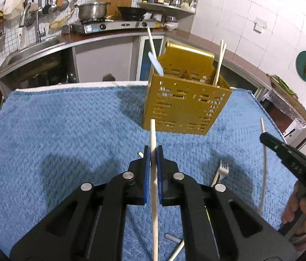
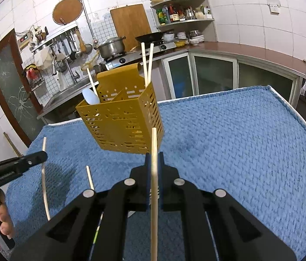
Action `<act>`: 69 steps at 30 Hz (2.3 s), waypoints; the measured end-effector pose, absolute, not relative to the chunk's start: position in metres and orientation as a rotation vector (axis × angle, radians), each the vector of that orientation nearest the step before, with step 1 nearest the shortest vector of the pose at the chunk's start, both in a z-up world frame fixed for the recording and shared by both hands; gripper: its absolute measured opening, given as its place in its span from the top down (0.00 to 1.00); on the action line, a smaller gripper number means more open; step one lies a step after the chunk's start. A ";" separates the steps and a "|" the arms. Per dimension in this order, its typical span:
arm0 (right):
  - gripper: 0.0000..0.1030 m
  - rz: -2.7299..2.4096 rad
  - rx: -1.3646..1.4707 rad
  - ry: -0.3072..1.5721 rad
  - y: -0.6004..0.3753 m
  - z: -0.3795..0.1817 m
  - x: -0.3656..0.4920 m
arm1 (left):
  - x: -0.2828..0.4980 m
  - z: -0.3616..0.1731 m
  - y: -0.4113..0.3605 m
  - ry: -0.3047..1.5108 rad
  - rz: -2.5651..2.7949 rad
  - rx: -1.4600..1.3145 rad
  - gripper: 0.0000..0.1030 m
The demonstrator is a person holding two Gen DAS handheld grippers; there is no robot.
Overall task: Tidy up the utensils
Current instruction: 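Lift both chopsticks and carry them above the yellow caddy, then lower both chopsticks into the caddy and open both tools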
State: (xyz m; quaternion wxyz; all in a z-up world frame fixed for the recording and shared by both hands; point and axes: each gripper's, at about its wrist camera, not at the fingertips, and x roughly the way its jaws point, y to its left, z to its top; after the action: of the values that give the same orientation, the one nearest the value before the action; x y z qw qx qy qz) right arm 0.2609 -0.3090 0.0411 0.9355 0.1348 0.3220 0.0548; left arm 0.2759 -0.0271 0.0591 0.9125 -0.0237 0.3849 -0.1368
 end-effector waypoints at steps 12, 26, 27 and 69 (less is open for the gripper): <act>0.94 0.090 0.218 0.574 -0.301 0.060 0.258 | 0.272 0.089 -0.021 0.669 -0.301 -0.062 0.96; 0.94 0.110 0.197 0.380 -0.300 0.133 0.272 | 0.287 0.160 -0.035 0.476 -0.349 -0.063 0.96; 0.94 0.110 0.194 0.359 -0.300 0.139 0.276 | 0.287 0.164 -0.038 0.460 -0.347 -0.059 0.96; 0.94 0.114 0.168 0.236 -0.283 0.076 0.386 | 0.404 0.088 -0.066 0.391 -0.285 -0.089 0.95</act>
State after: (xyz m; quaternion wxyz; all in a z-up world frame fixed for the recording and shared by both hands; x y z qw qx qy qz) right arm 0.3862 -0.2834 0.0757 0.9880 0.0834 0.1173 0.0566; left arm 0.4044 -0.0656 0.0876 0.9699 -0.0441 0.1934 -0.1410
